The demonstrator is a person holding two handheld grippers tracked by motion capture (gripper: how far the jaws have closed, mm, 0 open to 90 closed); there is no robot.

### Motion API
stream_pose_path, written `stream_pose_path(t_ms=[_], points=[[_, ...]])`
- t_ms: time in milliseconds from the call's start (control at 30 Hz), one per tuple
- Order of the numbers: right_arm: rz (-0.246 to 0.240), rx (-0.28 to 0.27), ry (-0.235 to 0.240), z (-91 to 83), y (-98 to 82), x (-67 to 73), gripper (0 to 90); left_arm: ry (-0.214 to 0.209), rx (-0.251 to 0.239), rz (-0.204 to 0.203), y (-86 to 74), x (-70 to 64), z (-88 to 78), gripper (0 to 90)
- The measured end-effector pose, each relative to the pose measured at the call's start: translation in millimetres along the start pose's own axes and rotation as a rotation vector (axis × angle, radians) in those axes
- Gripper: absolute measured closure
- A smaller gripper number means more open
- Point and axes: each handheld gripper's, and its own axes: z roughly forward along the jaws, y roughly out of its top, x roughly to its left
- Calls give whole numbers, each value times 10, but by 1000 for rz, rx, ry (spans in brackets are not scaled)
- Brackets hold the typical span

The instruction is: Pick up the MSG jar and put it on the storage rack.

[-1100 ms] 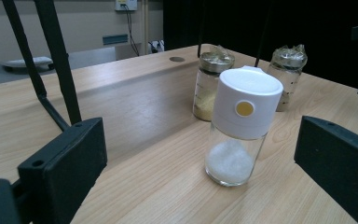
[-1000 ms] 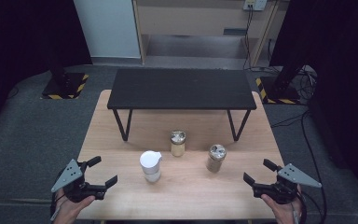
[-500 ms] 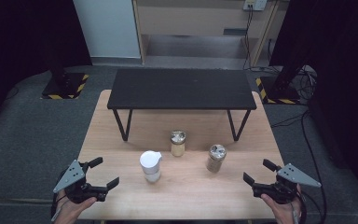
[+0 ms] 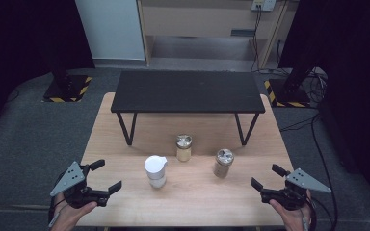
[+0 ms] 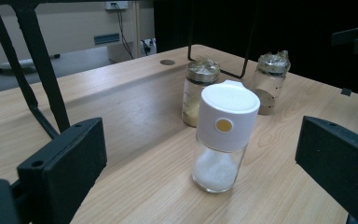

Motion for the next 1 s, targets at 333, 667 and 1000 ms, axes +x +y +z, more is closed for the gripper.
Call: stream_pose_path(t_ms=[333, 667, 1000], points=[[-2, 0, -3, -3, 2, 8, 54, -10, 15, 19, 183, 13, -64, 8], [-2, -1, -4, -7, 1, 7, 56, -27, 39, 7, 332, 66, -81, 4], [-2, 1, -4, -3, 3, 7, 58, -51, 61, -6, 447, 129, -68, 2]])
